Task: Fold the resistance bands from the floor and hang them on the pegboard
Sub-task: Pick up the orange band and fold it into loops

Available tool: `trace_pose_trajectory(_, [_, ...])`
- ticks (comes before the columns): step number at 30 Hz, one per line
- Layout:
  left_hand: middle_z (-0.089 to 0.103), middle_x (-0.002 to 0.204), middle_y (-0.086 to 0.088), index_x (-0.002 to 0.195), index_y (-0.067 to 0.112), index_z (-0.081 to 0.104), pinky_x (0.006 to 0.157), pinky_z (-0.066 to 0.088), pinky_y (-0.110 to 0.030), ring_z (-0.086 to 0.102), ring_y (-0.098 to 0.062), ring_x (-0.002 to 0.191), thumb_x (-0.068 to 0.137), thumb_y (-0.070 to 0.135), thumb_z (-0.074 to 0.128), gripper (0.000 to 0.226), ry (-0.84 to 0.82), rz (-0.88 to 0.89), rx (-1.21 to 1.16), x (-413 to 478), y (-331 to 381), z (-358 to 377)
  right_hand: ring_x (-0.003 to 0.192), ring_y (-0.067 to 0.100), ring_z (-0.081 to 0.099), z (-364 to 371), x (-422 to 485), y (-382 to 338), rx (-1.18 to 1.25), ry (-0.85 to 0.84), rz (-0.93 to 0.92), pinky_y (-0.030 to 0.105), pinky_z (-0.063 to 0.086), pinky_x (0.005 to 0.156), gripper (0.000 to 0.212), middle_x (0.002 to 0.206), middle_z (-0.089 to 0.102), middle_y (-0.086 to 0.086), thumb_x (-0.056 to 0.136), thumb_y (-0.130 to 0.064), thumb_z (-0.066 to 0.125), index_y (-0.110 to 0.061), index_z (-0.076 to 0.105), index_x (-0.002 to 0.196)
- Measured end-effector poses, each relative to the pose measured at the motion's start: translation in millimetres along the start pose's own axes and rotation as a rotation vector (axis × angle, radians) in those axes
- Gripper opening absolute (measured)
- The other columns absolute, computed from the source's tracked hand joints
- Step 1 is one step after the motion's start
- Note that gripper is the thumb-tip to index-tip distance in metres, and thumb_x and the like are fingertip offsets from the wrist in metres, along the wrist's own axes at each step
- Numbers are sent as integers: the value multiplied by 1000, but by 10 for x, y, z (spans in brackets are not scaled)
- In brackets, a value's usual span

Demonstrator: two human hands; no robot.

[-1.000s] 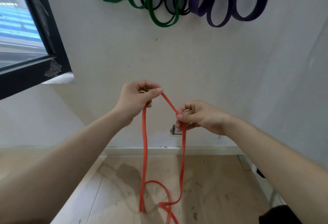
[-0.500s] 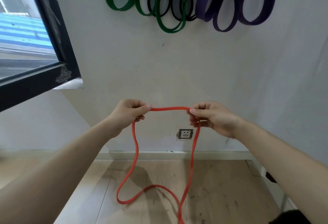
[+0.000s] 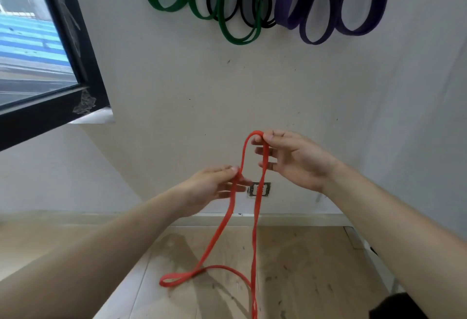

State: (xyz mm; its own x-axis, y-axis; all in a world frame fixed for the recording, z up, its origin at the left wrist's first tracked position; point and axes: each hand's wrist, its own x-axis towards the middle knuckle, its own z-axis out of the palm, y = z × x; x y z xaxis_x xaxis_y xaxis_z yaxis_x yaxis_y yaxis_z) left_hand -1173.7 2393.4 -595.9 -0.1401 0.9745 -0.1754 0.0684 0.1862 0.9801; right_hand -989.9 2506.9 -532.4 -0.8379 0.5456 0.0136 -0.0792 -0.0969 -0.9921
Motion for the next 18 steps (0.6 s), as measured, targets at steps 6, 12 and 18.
trace_pose_trajectory(6, [75, 118, -14, 100, 12, 58, 109, 43, -43, 69, -28, 116, 109, 36, 33, 36, -130, -27, -299, 52, 41, 402, 121, 21, 59, -13, -11, -93, 53, 17, -63, 42, 41, 101, 10, 130, 67, 6, 92, -25, 59, -19, 67, 92])
trace_pose_trajectory(12, [66, 78, -5, 89, 14, 60, 99, 47, -46, 68, -23, 80, 107, 35, 40, 35, -75, -18, -377, 99, 46, 560, 109, 20, 64, -124, -60, -150, 158, 47, -104, 35, 49, 91, 12, 111, 72, 3, 90, -20, 58, -16, 69, 92])
trace_pose_trajectory(18, [60, 72, -3, 86, 12, 59, 72, 48, -30, 56, -17, 60, 103, 21, 52, 20, 110, 53, -393, 64, 82, 478, 88, 18, 65, -277, -60, -122, 196, 181, -128, 27, 58, 80, 15, 96, 76, 5, 81, -14, 65, -13, 80, 84])
